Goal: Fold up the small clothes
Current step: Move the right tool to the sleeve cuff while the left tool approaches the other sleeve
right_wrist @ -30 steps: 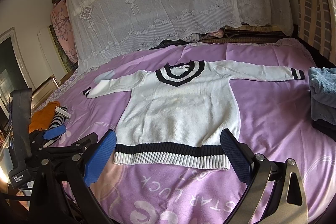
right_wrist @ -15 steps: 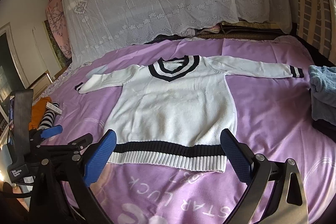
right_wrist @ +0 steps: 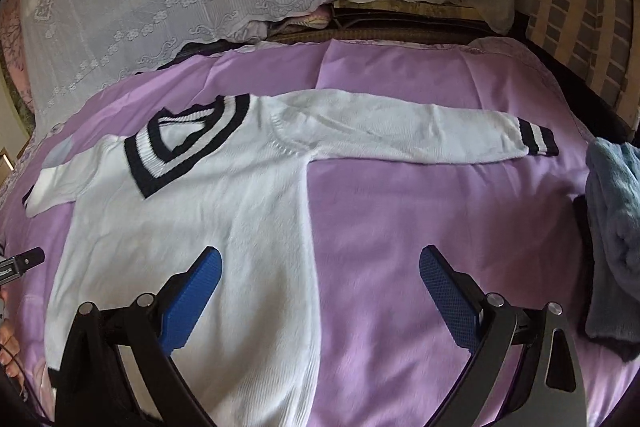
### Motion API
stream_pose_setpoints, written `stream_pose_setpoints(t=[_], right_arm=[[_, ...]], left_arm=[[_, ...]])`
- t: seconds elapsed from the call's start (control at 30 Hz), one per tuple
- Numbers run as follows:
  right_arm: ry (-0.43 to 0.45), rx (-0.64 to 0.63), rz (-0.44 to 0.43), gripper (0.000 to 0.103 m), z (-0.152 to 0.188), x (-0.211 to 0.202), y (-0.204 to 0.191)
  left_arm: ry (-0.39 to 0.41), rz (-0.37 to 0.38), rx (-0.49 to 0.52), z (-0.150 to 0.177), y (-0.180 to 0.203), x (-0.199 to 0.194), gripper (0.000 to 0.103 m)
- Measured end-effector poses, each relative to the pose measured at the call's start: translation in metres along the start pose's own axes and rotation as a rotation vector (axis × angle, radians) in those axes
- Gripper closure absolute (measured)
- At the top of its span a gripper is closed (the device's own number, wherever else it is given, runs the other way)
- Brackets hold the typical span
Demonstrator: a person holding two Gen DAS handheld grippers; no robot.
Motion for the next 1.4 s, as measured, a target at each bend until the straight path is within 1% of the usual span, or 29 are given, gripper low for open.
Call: stream_pose_setpoints(t=[0.07, 0.13, 0.17, 0.23, 0.3, 0.33, 0.37, 0.4, 0.47, 0.53, 0.6, 0.67, 0.83, 1.03, 1.1, 1.13, 1.2, 1.3, 1.4], right_arm=[[-0.003, -0.006, 0.035, 0.003, -0.015, 0.022, 0.002], [-0.009, -0.020, 0.080, 0.003, -0.026, 0.044, 0.004], [-0.009, -0.024, 0.095, 0.003, -0.028, 0.053, 0.005], [-0.014, -0.025, 0.123, 0.004, -0.028, 0.069, 0.011], [-0.028, -0.006, 0.137, 0.003, -0.024, 0.084, 0.020], [-0.048, 0.007, 0.141, 0.003, -0.020, 0.092, 0.026], [-0.081, 0.029, 0.131, 0.003, -0.018, 0.101, 0.031], [-0.099, 0.056, 0.106, 0.003, -0.018, 0.104, 0.036], [-0.087, 0.089, 0.077, 0.003, -0.019, 0.100, 0.040], [-0.093, 0.081, 0.090, 0.003, -0.017, 0.103, 0.039], [-0.095, 0.051, 0.124, 0.003, -0.016, 0.106, 0.033], [-0.097, 0.037, 0.139, 0.003, -0.015, 0.107, 0.031], [-0.097, 0.045, 0.124, 0.003, -0.016, 0.106, 0.034], [-0.097, 0.050, 0.116, 0.003, -0.015, 0.105, 0.035], [-0.097, 0.063, 0.091, 0.003, -0.016, 0.104, 0.037], [-0.095, 0.074, 0.072, 0.003, -0.017, 0.102, 0.039], [-0.079, 0.119, 0.021, 0.003, -0.022, 0.094, 0.047], [0.016, 0.225, -0.053, 0.003, -0.042, 0.076, 0.065], [0.046, 0.342, -0.124, 0.004, -0.065, 0.070, 0.089]], left_arm=[[0.021, 0.063, -0.049, -0.014, -0.002, 0.016, 0.004], [0.036, 0.069, -0.094, -0.025, -0.006, 0.033, 0.004], [0.034, 0.045, -0.106, -0.029, -0.008, 0.042, 0.004], [0.022, -0.037, -0.090, -0.035, -0.011, 0.059, 0.004], [0.040, -0.143, -0.013, -0.040, -0.008, 0.071, 0.004], [0.051, -0.191, 0.043, -0.040, -0.003, 0.076, 0.004], [0.049, -0.222, 0.085, -0.040, 0.003, 0.080, 0.004], [0.054, -0.244, 0.104, -0.040, 0.007, 0.080, 0.004], [0.066, -0.270, 0.129, -0.042, 0.012, 0.078, 0.004], [0.056, -0.258, 0.111, -0.041, 0.010, 0.080, 0.004], [0.060, -0.222, 0.079, -0.040, 0.003, 0.081, 0.004], [0.066, -0.211, 0.070, -0.036, 0.000, 0.079, 0.004], [0.067, -0.246, 0.095, -0.034, 0.006, 0.077, 0.004], [0.066, -0.208, 0.095, -0.030, 0.003, 0.075, 0.004], [0.065, -0.192, 0.109, -0.029, 0.003, 0.072, 0.004], [0.070, -0.183, 0.101, -0.029, 0.003, 0.069, 0.004], [0.101, -0.161, 0.079, -0.034, 0.002, 0.060, 0.004], [0.146, -0.111, 0.077, -0.055, 0.007, 0.048, 0.004], [0.160, -0.064, 0.060, -0.081, 0.011, 0.045, 0.004]])
Point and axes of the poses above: each gripper's, at about its wrist camera, not at the fingertips, and x roughly the way its jaws point, y to its right, z to its underside, the point moved 3 cm from there along x, roughly the way its jaws point, and after that the axes turned 13 degrees about x, right-handed, at the moved point
